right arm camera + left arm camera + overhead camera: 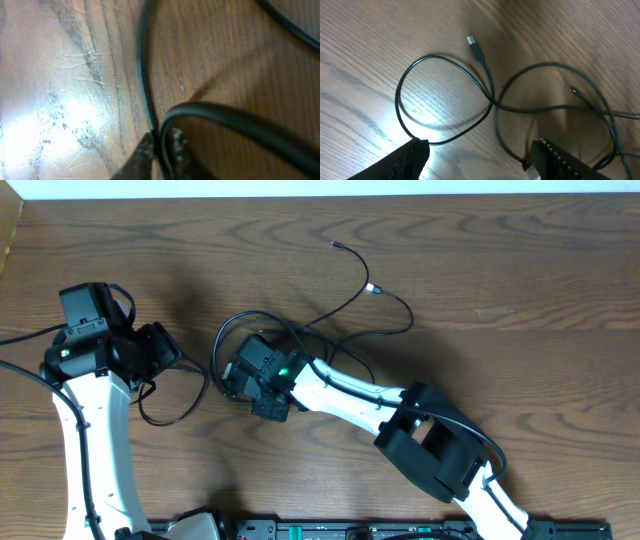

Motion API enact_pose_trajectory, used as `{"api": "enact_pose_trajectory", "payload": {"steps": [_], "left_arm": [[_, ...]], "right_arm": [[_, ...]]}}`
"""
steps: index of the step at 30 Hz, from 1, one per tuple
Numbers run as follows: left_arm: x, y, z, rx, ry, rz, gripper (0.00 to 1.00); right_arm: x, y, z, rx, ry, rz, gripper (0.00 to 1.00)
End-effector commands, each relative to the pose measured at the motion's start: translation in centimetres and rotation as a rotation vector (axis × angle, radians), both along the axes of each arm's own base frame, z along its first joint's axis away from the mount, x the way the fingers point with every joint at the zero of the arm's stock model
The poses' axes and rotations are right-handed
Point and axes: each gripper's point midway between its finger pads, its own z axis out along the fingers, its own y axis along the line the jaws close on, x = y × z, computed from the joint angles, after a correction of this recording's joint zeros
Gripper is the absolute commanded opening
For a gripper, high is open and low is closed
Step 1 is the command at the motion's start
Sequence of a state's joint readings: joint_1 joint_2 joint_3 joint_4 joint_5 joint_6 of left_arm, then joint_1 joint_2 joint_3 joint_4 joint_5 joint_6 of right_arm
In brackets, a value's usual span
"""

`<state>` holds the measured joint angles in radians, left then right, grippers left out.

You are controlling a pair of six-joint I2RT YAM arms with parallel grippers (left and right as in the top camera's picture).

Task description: Untangle cables

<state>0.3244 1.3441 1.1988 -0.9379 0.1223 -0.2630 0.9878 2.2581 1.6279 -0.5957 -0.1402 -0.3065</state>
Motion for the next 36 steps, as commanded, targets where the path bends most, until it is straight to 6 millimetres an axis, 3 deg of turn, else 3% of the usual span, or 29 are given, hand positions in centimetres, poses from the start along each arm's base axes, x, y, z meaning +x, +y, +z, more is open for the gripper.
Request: {"api": "enact_pose_trajectory", "payload": {"steps": [1, 6, 11, 16, 26, 30, 36], "left_arm": [[-0.2, 0.0, -0.1, -0.004, 0.004, 0.006, 0.71], [-0.2, 0.0, -0.1, -0.004, 0.004, 0.006, 0.71], [-0.3, 0.0, -0.1, -0.004, 0.004, 0.006, 0.71], [-0.3, 0.0, -0.1, -0.004, 0.004, 0.006, 0.71], [-0.2, 0.0, -0.1, -0.004, 0.003, 0.006, 0.71], [-0.2, 0.0, -0.1, -0.004, 0.002, 0.006, 0.71], [-0.2, 0.0, -0.1, -0.004, 0.003, 0.006, 0.71]], "right_arm": [[-3.5, -7.1, -10.3, -0.293, 0.145, -0.035, 0.01], [-1.4, -8.5, -10.4, -0.329, 0.104, -0.149, 0.01], [1.9, -11.6, -10.4, -0.343, 0.125, -0.318, 0.01], [5.4, -16.2, -10.4, -0.353, 0.187, -0.491, 0.01], [8.9, -25.0, -9.6, -0.398, 0.295, -0.770, 0.01], [10.3, -25.9, -7.1, -0.362, 0.274, -0.811, 0.01], [13.7, -25.6, 1.1, -0.202, 0.132, -0.850, 0.01]]}}
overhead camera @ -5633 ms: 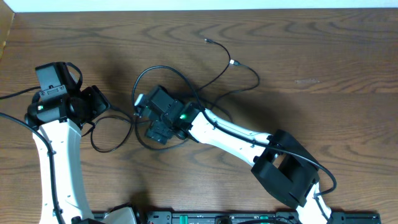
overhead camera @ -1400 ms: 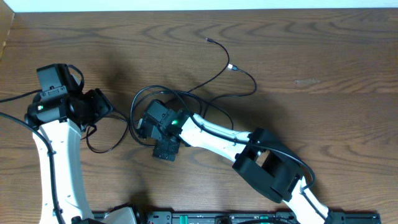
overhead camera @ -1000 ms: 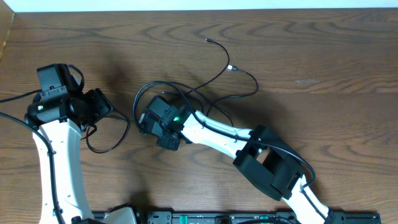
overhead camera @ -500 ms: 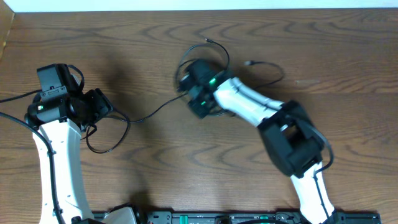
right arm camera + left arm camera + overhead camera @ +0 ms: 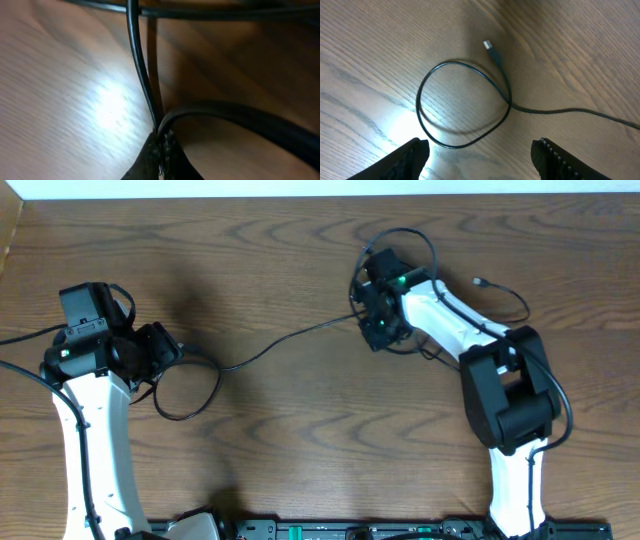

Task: Untangle cables
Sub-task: 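Pull the grasped black cable up and right with the right gripper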

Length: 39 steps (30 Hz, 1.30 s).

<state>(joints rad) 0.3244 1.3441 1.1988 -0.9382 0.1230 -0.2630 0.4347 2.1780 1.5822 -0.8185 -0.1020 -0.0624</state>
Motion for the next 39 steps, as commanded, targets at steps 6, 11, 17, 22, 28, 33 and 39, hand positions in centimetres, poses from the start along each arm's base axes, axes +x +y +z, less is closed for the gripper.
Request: {"api": "enact_pose_trajectory", "payload": {"steps": [6, 11, 17, 22, 28, 33, 39], "left_arm": [[-0.2, -0.5, -0.1, -0.028, 0.000, -0.004, 0.71], [-0.2, -0.5, -0.1, -0.029, 0.002, -0.004, 0.71], [-0.5, -0.6, -0.2, -0.033, 0.013, -0.004, 0.71], [-0.5, -0.6, -0.2, -0.033, 0.013, -0.004, 0.71], [-0.5, -0.7, -0.2, -0.041, 0.011, -0.007, 0.71], [-0.4, -1.0, -0.2, -0.056, 0.006, -0.013, 0.71], [-0.4, -1.0, -0.2, -0.056, 0.006, -0.014, 0.71]], "right_arm": [[1.8, -6.4, 11.2, -0.092, -0.261, -0.139, 0.01], [1.4, -11.0, 16.9, -0.079, -0.351, -0.245, 0.01], [0.1, -18.1, 21.1, -0.087, -0.406, -0.413, 0.01], [-0.2, -17.8, 21.0, 0.038, -0.361, -0.416, 0.01], [0.5, -13.8, 18.8, 0.122, -0.295, -0.333, 0.01], [1.6, -10.1, 14.7, 0.143, -0.200, -0.376, 0.01], [1.8, -5.8, 8.8, 0.119, -0.097, -0.313, 0.16]]}}
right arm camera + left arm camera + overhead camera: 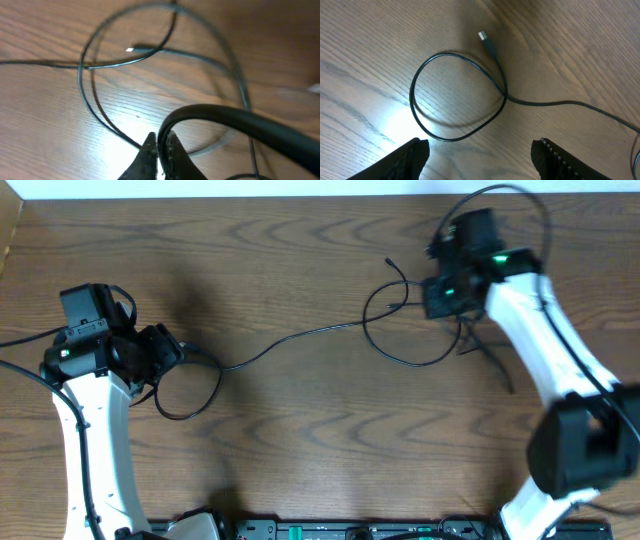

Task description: Untangle cables

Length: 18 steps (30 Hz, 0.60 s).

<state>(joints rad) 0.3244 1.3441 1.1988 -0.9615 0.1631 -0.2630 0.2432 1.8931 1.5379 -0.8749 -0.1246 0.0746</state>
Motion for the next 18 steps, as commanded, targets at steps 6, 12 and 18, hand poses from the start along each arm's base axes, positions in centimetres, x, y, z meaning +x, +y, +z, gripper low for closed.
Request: {"api": "enact_pose_trajectory", "payload": {"steps": [6, 12, 18], "left_arm": [[-0.1, -0.2, 0.0, -0.013, -0.004, 0.001, 0.71], [-0.1, -0.2, 0.0, -0.011, -0.004, -0.002, 0.71], [-0.1, -0.2, 0.0, -0.012, -0.003, -0.002, 0.71]], "right_arm": [[0.1, 5.3, -5.4, 0.008, 0.061, 0.023, 0.24], [-0.3, 7.7, -6.8, 0.011, 0.061, 0.073, 0.42], [-0.8, 9.4, -8.8, 0.004, 0.080, 0.101, 0.56]]}}
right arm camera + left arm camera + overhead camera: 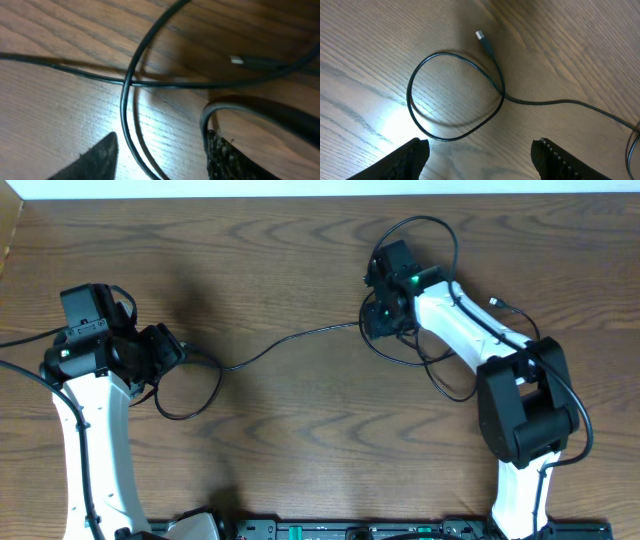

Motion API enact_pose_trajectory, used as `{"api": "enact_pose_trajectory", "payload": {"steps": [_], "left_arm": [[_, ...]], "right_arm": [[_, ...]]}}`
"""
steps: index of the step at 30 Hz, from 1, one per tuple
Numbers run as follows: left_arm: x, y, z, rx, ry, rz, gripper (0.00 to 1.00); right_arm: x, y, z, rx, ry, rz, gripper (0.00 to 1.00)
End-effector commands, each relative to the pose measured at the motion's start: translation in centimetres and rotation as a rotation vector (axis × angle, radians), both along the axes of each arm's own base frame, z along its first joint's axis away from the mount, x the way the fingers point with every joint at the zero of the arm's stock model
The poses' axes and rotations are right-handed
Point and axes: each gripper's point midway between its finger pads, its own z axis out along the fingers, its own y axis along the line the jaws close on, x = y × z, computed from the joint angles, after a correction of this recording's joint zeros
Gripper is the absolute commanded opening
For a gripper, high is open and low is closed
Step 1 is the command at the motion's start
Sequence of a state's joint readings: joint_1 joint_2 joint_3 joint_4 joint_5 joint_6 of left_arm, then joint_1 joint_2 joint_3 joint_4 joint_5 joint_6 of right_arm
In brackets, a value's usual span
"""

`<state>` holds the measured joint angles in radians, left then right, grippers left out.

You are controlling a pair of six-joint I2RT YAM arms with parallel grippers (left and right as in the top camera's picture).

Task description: Untangle cables

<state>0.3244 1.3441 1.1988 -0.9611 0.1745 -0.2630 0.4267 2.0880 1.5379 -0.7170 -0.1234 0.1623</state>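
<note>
One thin black cable runs across the wooden table from a loop with a silver USB plug by my left gripper to a tangle of black cable loops around my right gripper. My left gripper hovers open above the loop, holding nothing. My right gripper is low over the tangle and open, and a cable strand lies between its fingers on the wood. A small connector lies just beyond.
The wooden table carries only the cables. Another cable end with a small plug lies to the right of my right arm. The arms' own black wiring arcs over the right wrist.
My right gripper was shut on a cable and raised at the back right. Now it is further left, low over the tangle, open, with the cable let go. The left arm has not moved.
My right gripper was shut on a cable in a tangle near the table's middle left. Then it held that cable at the back centre, with one cable stretched out from the left loop. It then stood further right, and now is open over the tangle.
</note>
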Motion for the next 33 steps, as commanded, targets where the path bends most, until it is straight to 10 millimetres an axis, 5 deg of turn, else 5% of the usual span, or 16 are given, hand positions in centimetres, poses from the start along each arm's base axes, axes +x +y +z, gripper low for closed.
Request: {"api": "enact_pose_trajectory", "payload": {"steps": [1, 13, 21, 33], "left_arm": [[-0.2, 0.0, -0.1, -0.002, 0.002, 0.002, 0.71], [-0.2, 0.0, -0.1, -0.003, 0.003, 0.002, 0.71], [-0.3, -0.1, -0.1, -0.004, 0.006, 0.002, 0.71], [-0.3, -0.1, -0.1, -0.004, 0.006, 0.002, 0.71]], "right_arm": [[-0.3, 1.0, -1.7, -0.005, 0.025, 0.000, 0.55], [-0.3, 2.5, -2.4, 0.017, 0.013, 0.027, 0.54], [-0.6, 2.4, -4.4, -0.001, 0.045, 0.033, 0.51], [-0.8, 1.6, -4.7, -0.096, 0.003, 0.217, 0.56]]}}
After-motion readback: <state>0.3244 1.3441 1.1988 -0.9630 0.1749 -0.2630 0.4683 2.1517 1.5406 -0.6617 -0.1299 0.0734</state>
